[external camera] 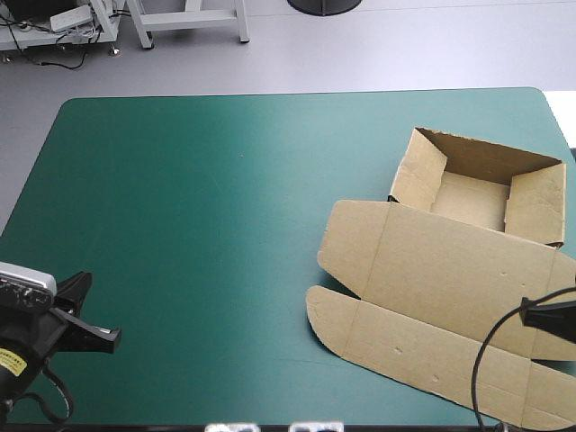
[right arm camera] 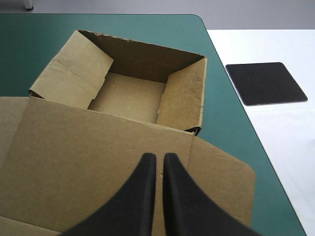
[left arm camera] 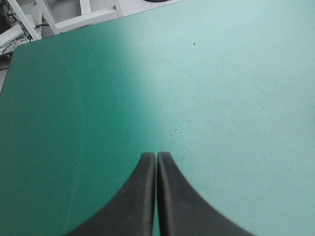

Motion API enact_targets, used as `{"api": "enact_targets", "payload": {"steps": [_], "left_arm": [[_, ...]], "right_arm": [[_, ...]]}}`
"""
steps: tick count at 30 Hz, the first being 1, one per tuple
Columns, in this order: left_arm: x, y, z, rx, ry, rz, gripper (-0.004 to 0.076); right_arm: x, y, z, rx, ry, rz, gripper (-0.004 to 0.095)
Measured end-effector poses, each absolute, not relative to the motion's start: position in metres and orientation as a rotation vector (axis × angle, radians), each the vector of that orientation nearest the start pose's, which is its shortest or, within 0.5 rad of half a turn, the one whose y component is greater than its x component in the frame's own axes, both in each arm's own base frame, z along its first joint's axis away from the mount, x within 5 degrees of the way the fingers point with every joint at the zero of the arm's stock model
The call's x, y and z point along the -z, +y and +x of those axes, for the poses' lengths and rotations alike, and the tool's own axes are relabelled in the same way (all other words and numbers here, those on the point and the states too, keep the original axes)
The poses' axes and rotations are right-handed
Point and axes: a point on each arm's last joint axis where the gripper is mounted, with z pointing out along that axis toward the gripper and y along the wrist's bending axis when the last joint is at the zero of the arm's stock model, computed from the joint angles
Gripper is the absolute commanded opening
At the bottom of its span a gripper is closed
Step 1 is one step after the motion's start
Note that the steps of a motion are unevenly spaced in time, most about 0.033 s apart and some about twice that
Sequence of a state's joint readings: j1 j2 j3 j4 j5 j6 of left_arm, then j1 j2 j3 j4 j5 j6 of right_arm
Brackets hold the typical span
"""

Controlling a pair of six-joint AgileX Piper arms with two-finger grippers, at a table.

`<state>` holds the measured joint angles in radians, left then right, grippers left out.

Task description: Fold the box

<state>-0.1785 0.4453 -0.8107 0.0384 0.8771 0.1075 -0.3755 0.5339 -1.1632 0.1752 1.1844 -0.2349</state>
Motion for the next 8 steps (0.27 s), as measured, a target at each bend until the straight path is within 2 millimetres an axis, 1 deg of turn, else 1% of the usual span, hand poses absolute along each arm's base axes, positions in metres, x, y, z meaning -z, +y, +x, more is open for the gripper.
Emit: {"api": "enact_targets", "payload": {"steps": [5,8], "left_arm": [[-0.373,-0.006,0.046,0.006,1.916,0.280,-0.0006],[-0.368,-0.006,0.044,0.008,1.911,0.279,-0.0006]], "right_arm": [[-0.411,0.014,0.022,0.126,1.970,0.045,0.0001],[-0.390,0.017,0.019,0.108,1.965,0.036,0.0001]]}}
